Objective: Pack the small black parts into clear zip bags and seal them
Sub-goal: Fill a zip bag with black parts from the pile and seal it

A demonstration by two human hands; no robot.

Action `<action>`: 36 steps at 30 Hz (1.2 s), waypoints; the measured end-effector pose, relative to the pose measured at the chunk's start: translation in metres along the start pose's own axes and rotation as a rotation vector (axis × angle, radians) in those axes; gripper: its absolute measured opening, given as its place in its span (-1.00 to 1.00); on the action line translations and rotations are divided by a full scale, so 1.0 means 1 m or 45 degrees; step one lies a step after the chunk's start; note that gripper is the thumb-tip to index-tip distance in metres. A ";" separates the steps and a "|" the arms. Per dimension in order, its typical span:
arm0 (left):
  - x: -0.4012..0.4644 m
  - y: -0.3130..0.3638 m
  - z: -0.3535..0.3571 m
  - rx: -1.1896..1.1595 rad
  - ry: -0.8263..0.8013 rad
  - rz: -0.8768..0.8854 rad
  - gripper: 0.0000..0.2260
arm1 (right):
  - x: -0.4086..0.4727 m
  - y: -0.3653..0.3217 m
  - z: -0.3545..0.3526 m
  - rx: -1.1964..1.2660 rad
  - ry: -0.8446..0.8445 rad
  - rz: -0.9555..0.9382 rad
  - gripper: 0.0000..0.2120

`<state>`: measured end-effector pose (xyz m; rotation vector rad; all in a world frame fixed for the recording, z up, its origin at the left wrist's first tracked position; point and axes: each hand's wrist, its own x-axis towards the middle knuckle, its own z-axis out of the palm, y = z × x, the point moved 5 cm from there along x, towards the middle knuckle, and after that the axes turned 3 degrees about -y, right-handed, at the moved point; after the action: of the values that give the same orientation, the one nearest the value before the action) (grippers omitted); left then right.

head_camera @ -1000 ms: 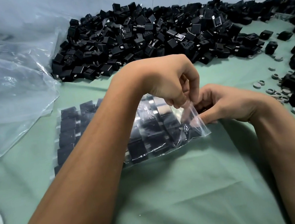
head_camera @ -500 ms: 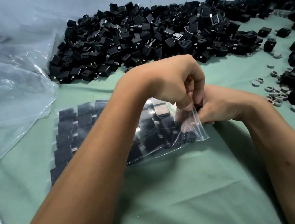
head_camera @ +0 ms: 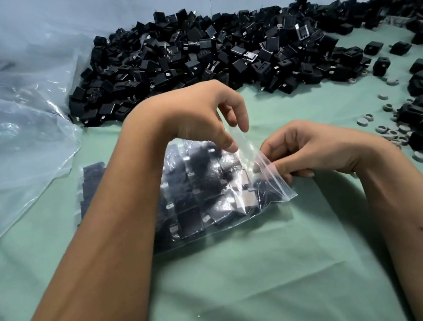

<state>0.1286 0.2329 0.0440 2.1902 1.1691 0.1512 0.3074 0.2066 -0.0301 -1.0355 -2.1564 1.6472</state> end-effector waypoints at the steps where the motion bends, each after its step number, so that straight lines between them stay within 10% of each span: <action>1: -0.001 -0.001 -0.002 -0.009 0.037 -0.016 -0.71 | 0.000 0.000 0.000 -0.001 -0.006 0.005 -0.82; 9: -0.012 -0.015 -0.011 0.193 0.408 -0.234 -0.77 | 0.006 0.000 0.000 -0.045 0.067 -0.004 -0.82; 18: -0.039 -0.030 0.088 0.442 0.452 -0.477 -0.36 | 0.011 0.003 0.002 -0.045 0.169 0.027 -0.78; 28: -0.037 -0.032 0.090 0.546 0.488 -0.467 -0.38 | 0.038 0.005 -0.052 -0.182 1.206 0.179 -0.92; 36: -0.036 -0.030 0.090 0.535 0.514 -0.474 -0.41 | 0.138 -0.076 -0.041 -1.105 0.549 -0.138 -0.63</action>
<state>0.1201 0.1736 -0.0378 2.3046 1.9643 0.2091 0.2014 0.3187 0.0225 -1.2734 -2.5439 0.3195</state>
